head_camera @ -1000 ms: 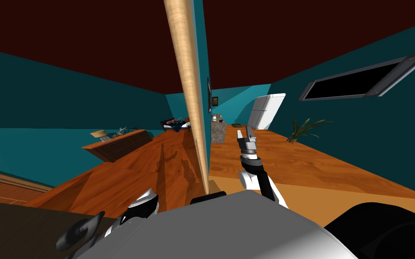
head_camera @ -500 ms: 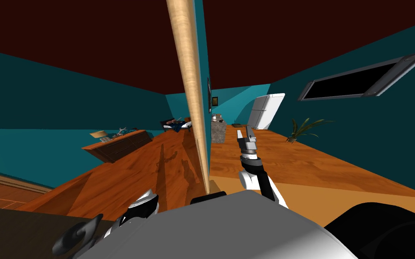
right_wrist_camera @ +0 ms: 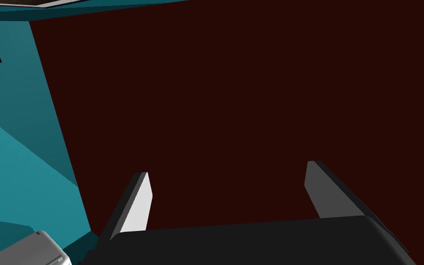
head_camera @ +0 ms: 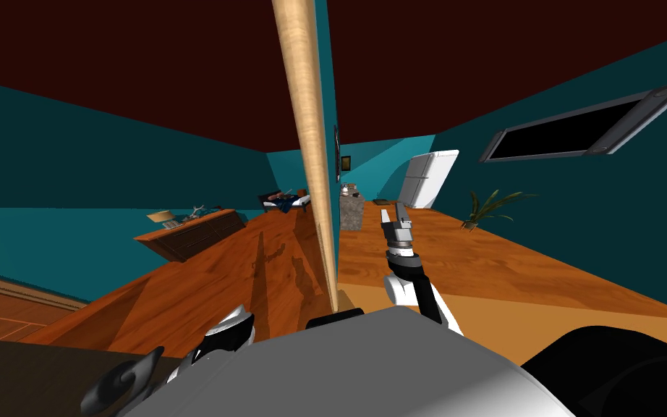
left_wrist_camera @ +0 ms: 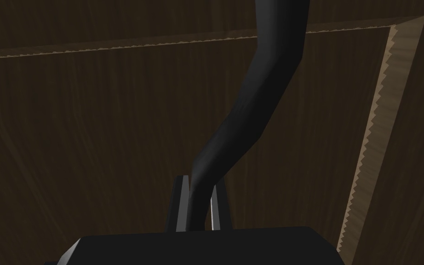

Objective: Push the door open

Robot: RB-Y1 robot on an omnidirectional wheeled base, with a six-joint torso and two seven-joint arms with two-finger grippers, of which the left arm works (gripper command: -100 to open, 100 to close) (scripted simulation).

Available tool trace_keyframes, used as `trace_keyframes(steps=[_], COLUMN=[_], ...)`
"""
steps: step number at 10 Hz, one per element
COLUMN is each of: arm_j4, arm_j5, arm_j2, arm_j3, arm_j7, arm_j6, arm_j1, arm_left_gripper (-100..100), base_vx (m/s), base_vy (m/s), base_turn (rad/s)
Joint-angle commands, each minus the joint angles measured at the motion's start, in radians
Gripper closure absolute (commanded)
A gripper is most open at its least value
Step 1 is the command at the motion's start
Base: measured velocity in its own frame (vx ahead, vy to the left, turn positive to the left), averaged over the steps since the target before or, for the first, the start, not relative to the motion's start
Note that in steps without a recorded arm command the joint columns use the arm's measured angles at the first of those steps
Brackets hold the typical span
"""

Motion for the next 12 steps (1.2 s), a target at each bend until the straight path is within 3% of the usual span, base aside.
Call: trace_keyframes(steps=[1,6,7,12], arm_j4=[-0.002,-0.002,0.003,-0.001], arm_j5=[-0.002,-0.002,0.007,0.017], arm_j2=[0.0,0.0,0.009,0.013], arm_j3=[-0.005,-0.005,0.016,0.037], arm_j7=[-0.004,-0.004,-0.004,-0.009], arm_j6=[0.012,0.012,-0.009,-0.017], arm_j1=[-0.008,-0.008,0.0,0.0], arm_left_gripper=[100,100,100,100], base_vx=[0.0,0.0,0.0,-0.001], base_vy=[0.003,-0.002,0.095,0.063], base_turn=[0.012,0.006,0.016,0.024])
